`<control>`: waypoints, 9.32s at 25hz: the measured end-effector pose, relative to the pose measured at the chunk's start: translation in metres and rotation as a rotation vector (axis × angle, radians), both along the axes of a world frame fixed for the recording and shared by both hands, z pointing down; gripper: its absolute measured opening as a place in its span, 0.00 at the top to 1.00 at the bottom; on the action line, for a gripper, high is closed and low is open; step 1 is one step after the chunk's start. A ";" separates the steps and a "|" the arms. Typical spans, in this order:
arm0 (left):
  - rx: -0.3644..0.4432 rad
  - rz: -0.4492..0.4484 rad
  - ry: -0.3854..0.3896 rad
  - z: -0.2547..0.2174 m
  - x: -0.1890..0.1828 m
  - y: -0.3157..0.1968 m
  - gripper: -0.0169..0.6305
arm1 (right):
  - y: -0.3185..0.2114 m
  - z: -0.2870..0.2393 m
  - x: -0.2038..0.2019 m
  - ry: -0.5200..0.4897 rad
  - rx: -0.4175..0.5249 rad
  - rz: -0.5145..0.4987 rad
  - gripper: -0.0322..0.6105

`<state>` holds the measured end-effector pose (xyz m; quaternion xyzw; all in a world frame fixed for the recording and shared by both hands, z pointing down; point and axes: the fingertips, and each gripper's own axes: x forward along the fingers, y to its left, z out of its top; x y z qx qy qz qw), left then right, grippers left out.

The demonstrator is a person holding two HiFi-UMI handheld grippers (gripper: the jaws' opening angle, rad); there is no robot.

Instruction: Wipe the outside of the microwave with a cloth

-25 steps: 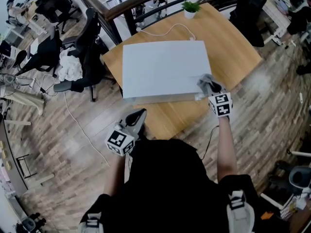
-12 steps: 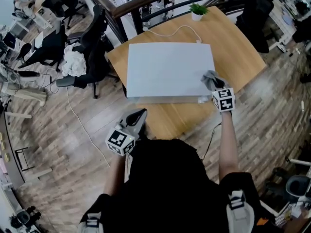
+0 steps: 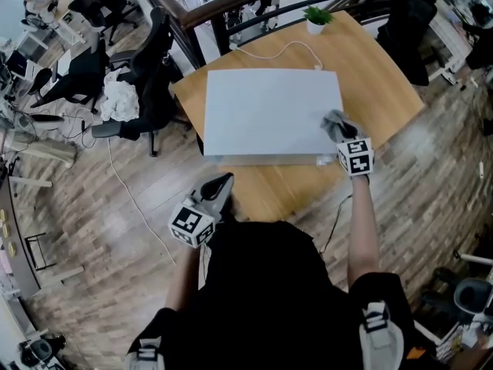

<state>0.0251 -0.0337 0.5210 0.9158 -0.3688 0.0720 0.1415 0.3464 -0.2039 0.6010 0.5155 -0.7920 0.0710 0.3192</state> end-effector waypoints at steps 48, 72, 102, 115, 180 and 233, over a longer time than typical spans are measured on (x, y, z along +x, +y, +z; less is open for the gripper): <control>0.024 0.119 -0.008 -0.017 -0.082 -0.027 0.97 | 0.004 0.003 -0.176 0.070 -0.065 -0.154 0.93; 0.016 0.283 -0.034 -0.020 -0.112 -0.065 0.97 | -0.004 0.004 -0.269 0.050 -0.098 -0.170 0.93; 0.023 0.311 0.005 -0.004 -0.167 -0.102 0.97 | -0.009 0.008 -0.406 0.006 -0.204 -0.278 0.93; 0.047 0.295 0.004 -0.006 -0.181 -0.107 0.97 | -0.028 0.008 -0.405 0.014 -0.199 -0.223 0.93; -0.019 0.226 0.029 -0.013 -0.099 -0.076 0.97 | -0.094 -0.004 -0.212 0.041 -0.165 -0.057 0.93; 0.039 0.027 0.023 -0.017 0.006 -0.022 0.97 | -0.114 -0.007 0.004 0.076 -0.119 0.020 0.93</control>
